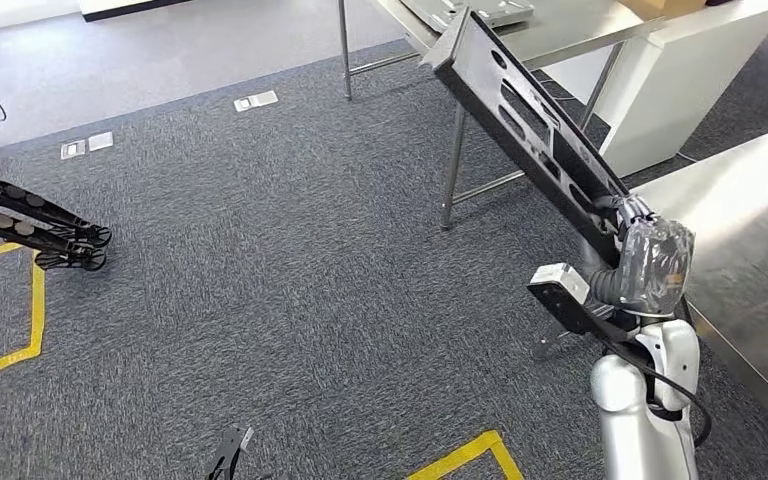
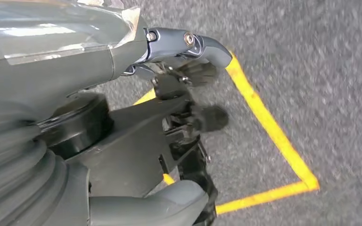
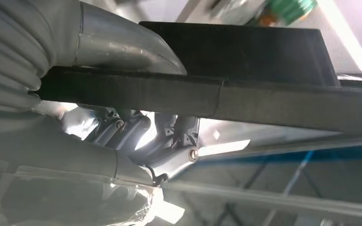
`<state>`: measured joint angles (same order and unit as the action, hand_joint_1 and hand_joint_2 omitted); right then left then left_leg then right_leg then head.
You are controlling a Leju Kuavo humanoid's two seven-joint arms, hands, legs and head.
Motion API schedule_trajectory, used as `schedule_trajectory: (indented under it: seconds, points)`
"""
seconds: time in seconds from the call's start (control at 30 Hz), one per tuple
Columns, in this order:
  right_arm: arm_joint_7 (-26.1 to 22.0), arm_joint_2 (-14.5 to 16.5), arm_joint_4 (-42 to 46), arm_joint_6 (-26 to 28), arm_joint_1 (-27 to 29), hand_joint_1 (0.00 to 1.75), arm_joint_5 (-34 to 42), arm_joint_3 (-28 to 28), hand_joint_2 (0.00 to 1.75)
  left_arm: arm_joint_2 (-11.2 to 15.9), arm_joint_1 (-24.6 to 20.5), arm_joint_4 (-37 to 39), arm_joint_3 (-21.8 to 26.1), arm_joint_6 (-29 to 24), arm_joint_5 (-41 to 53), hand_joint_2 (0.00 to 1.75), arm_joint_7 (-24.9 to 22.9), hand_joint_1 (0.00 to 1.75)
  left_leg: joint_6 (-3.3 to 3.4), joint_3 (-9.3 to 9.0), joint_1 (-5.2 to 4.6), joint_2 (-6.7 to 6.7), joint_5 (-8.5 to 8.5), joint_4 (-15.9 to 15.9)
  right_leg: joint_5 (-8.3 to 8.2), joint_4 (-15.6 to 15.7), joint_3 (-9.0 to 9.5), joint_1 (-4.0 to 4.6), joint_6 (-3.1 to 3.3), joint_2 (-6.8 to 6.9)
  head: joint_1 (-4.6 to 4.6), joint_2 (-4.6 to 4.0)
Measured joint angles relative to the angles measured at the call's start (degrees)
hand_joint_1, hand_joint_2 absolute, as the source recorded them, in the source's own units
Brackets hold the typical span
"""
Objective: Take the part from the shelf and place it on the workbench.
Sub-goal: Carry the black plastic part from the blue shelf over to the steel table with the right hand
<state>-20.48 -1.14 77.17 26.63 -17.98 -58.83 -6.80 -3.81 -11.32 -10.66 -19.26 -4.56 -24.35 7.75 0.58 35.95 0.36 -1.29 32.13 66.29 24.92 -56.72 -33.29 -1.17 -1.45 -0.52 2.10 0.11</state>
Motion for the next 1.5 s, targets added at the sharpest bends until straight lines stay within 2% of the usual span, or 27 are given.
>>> schedule_trajectory:
  seconds: [0.07, 0.1, 0.17, 0.23, 0.3, 0.37, 0.43, 0.5, 0.57, 0.6, 0.63, 0.67, 0.73, 0.8, 0.87, 0.9, 0.97, 1.03, 1.1, 1.13, 1.17, 1.23, 1.27, 1.3, 1.37, 1.43, 1.5]
  points:
    - [1.5, -0.5, -1.8, 0.2, -1.7, 1.75, -2.7, -0.5, 1.75, 0.0, 0.1, 0.0, 0.0, 0.0, 0.0, 1.75, 0.0, 0.0, -0.18, 3.68, 0.07, 1.16, 2.39, 6.9, -0.05, 0.0, -0.06, 0.1, 0.19, -1.3, 0.11, 0.0]
    - [2.0, -0.9, -2.7, 0.2, -2.4, 1.75, -3.7, -0.7, 1.75, 0.0, 0.1, 0.0, 0.0, 0.0, 0.0, 1.75, 0.0, 0.0, -0.15, 4.49, 0.07, 1.33, 2.04, 7.9, -0.05, -0.1, -0.05, 0.14, 0.19, -1.99, 0.13, 0.0]
    - [2.9, -1.5, -4.2, 0.2, -3.4, 1.75, -5.2, -1.1, 1.75, 0.0, 0.1, 0.0, 0.0, 0.0, 0.0, 1.75, 0.0, 0.0, 0.15, 2.77, 0.14, 1.94, -1.77, 3.2, -0.04, -0.2, 0.07, 0.14, 0.17, -3.38, 0.13, 0.0]
    - [3.4, -1.9, -5.3, 0.2, -4.5, 1.75, -5.9, -1.5, 1.75, 0.0, 0.1, 0.0, 0.0, 0.0, 0.0, 1.75, 0.0, 0.0, 0.47, -0.63, 0.42, 4.27, -5.41, -4.5, -0.04, -0.4, -0.03, 0.25, 0.08, -4.65, 0.1, 0.0]
    - [3.7, -2.2, -6.2, 0.2, -5.3, 1.75, -6.5, -1.7, 1.75, 0.1, 0.1, 0.0, 0.0, 0.0, 0.0, 1.75, 0.0, 0.0, 0.64, -2.06, 0.41, 5.61, -6.25, -7.8, -0.21, -0.4, -0.53, 0.23, -0.36, -5.76, 0.09, 0.0]
    - [4.1, -2.7, -7.2, 0.2, -5.7, 1.75, -7.4, -2.0, 1.75, 0.0, 0.0, 0.0, 0.0, 0.0, 0.0, 1.75, 0.1, 0.0, 1.0, -2.15, 0.18, 4.5, -6.43, -8.2, -0.43, -0.3, -1.03, 0.04, -1.06, -6.65, 0.12, 0.0]
    - [4.5, -3.4, -8.4, 0.2, -6.2, 1.75, -8.2, -2.3, 1.75, -0.1, -0.2, 0.0, 0.0, 0.2, 0.0, 1.75, 0.3, 0.0, 1.72, -2.31, 0.24, 3.34, -6.87, -8.8, 0.41, -1.9, -2.23, 0.2, -1.34, -4.7, -0.08, 0.0]
    - [4.9, -3.7, -9.9, 0.3, -7.0, 1.75, -8.9, -2.7, 1.75, -0.1, -0.2, 0.0, 0.0, 0.3, -0.2, 1.75, 0.5, 0.0, 2.21, -2.33, 0.23, 2.02, -7.08, -9.1, 3.08, -8.0, -5.44, 0.42, -1.11, -1.47, -0.47, 0.0]
    - [5.2, -3.8, -11.6, 0.5, -7.6, 1.75, -9.6, -3.1, 1.75, 0.0, 0.0, 0.0, 0.0, 0.3, -0.4, 1.75, 0.7, 0.0, 2.33, -2.24, 0.14, 0.51, -7.03, -9.1, 5.66, -15.7, -9.19, 0.39, -1.09, -0.31, -0.72, 0.0]
    - [5.4, -3.9, -12.3, 0.5, -7.7, 1.75, -9.8, -3.3, 1.75, 0.0, 0.0, 0.0, 0.0, 0.3, -0.5, 1.75, 0.8, 0.0, 2.34, -2.22, 0.13, -0.19, -7.0, -9.1, 5.92, -17.2, -9.95, 0.33, -1.35, -0.12, -0.74, 0.0]
    - [5.5, -4.0, -13.0, 0.5, -7.7, 1.75, -9.9, -3.4, 1.75, 0.0, 0.0, 0.0, 0.0, 0.3, -0.6, 1.75, 0.9, 0.0, 2.31, -2.23, 0.13, -0.86, -6.96, -9.1, 5.27, -16.3, -9.47, 0.25, -1.77, 0.16, -0.78, 0.0]
    - [5.6, -4.1, -13.4, 0.5, -7.8, 1.75, -10.0, -3.5, 1.75, -0.1, 0.0, 0.0, 0.0, 0.3, -0.6, 1.75, 0.9, 0.0, 2.24, -2.27, 0.13, -1.5, -6.9, -9.1, 3.9, -13.1, -7.76, 0.17, -2.23, 0.68, -0.8, 0.0]
    - [5.6, -4.2, -14.0, 0.5, -8.2, 1.75, -10.0, -3.6, 1.75, -0.1, 0.0, 0.0, 0.0, 0.4, -0.6, 1.75, 1.0, 0.0, 1.86, -2.39, -0.13, -2.63, -6.65, -9.0, 0.9, -4.4, -3.11, 0.26, -2.63, 3.43, -0.87, 0.0]
    - [5.6, -4.2, -14.4, 0.6, -8.6, 1.75, -10.1, -3.8, 1.75, -0.1, 0.0, 0.0, 0.0, 0.4, -0.6, 1.75, 1.0, 0.0, 1.37, -2.53, -0.56, -3.68, -6.39, -8.8, -0.44, -0.4, -1.04, 0.55, -1.91, 4.85, -0.74, 0.0]
    - [5.6, -4.3, -14.8, 0.6, -8.7, 1.75, -10.1, -3.9, 1.75, -0.1, 0.0, 0.0, 0.0, 0.4, -0.6, 1.75, 1.0, 0.0, 0.9, -2.68, -0.61, -4.78, -6.3, -8.9, -0.75, -0.3, -1.24, 0.63, -0.95, 3.54, -0.58, 0.0]
    - [5.6, -4.4, -15.0, 0.7, -8.7, 1.75, -10.1, -4.0, 1.75, -0.1, 0.0, 0.0, 0.0, 0.4, -0.6, 1.75, 1.0, 0.0, 0.59, -2.65, -0.44, -4.53, -6.04, -8.7, -0.9, -0.2, -1.29, 0.47, -0.63, 2.9, -0.56, 0.0]
    - [5.7, -4.4, -15.2, 0.7, -8.9, 1.75, -10.1, -4.0, 1.75, -0.1, -0.1, 0.0, 0.0, 0.4, -0.6, 1.75, 1.0, 0.0, -0.03, -1.43, -0.08, -2.07, -3.86, -5.6, -1.16, 0.0, -1.26, 0.06, 0.14, 1.62, -0.31, 0.0]
    - [5.7, -4.3, -15.5, 0.7, -9.1, 1.75, -10.1, -4.2, 1.75, -0.1, 0.1, 0.0, 0.0, 0.4, -0.6, 1.75, 1.0, 0.0, -0.4, 2.04, 0.14, 0.68, -0.03, 1.9, -1.24, 0.0, -1.3, -0.01, 0.66, 0.31, -0.03, 0.0]
    - [5.7, -4.2, -15.8, 0.8, -9.1, 1.75, -10.2, -4.3, 1.75, 0.0, 0.4, 0.0, 0.0, 0.4, -0.6, 1.75, 1.0, 0.0, -0.48, 5.21, 0.16, 1.29, 1.72, 7.8, -1.3, -0.1, -1.35, 0.15, 0.87, -1.23, 0.02, 0.0]
    - [5.9, -4.2, -16.0, 0.8, -9.0, 1.75, -10.4, -4.4, 1.75, 0.0, 0.4, 0.0, 0.0, 0.4, -0.6, 1.75, 1.0, 0.0, -0.37, 5.45, 0.17, 1.39, 0.88, 7.7, -1.34, -0.1, -1.35, 0.21, 0.91, -2.04, 0.03, 0.0]
    - [6.0, -4.2, -16.2, 0.8, -9.1, 1.75, -10.7, -4.4, 1.75, 0.0, 0.4, 0.0, 0.0, 0.4, -0.6, 1.75, 1.0, 0.0, -0.17, 4.45, 0.18, 1.63, -0.98, 5.3, -1.37, -0.1, -1.33, 0.23, 0.93, -2.82, 0.04, 0.0]
    - [6.6, -4.2, -16.4, 0.8, -9.1, 1.75, -11.5, -4.4, 1.75, 0.1, 0.4, 0.0, 0.0, 0.5, -0.6, 1.75, 1.1, 0.0, 0.39, 0.65, 0.29, 3.72, -5.05, -2.8, -1.39, -0.3, -1.39, 0.34, 0.86, -4.26, 0.02, 0.0]
    - [6.8, -4.3, -16.5, 0.8, -9.2, 1.75, -11.8, -4.4, 1.75, 0.2, 0.3, 0.0, 0.0, 0.6, -0.6, 1.75, 1.1, 0.0, 0.58, -0.85, 0.29, 4.66, -6.2, -6.0, -1.42, -0.4, -1.52, 0.39, 0.77, -4.86, -0.02, 0.0]
    - [7.0, -4.3, -16.6, 0.8, -9.3, 1.75, -12.0, -4.4, 1.75, 0.2, 0.3, 0.0, 0.0, 0.6, -0.6, 1.75, 1.1, 0.0, 0.73, -1.67, 0.22, 5.32, -6.62, -7.7, -1.5, -0.4, -1.69, 0.38, 0.56, -5.39, -0.03, 0.0]
    - [7.2, -4.6, -16.8, 0.8, -9.3, 1.75, -12.3, -4.5, 1.75, 0.2, 0.3, 0.0, 0.0, 0.8, -0.6, 1.75, 1.1, 0.0, 1.06, -1.93, -0.06, 4.54, -6.68, -8.3, -1.77, -0.2, -2.02, 0.23, -0.12, -6.48, -0.04, 0.0]
    - [7.3, -4.8, -17.0, 0.7, -9.4, 1.75, -12.8, -4.6, 1.75, 0.2, 0.1, 0.0, 0.0, 0.9, -0.6, 1.75, 1.2, 0.0, 1.77, -2.24, 0.01, 3.33, -7.13, -9.0, -1.38, -1.1, -2.9, 0.24, -0.54, -5.36, -0.12, 0.0]
    - [7.6, -5.0, -17.2, 0.8, -9.7, 1.75, -13.3, -4.8, 1.75, 0.1, 0.1, 0.0, 0.0, 0.9, -0.6, 1.75, 1.3, 0.0, 2.31, -2.45, 0.19, 2.05, -7.48, -9.5, 0.95, -6.0, -5.62, 0.36, -0.4, -2.17, -0.43, 0.0]
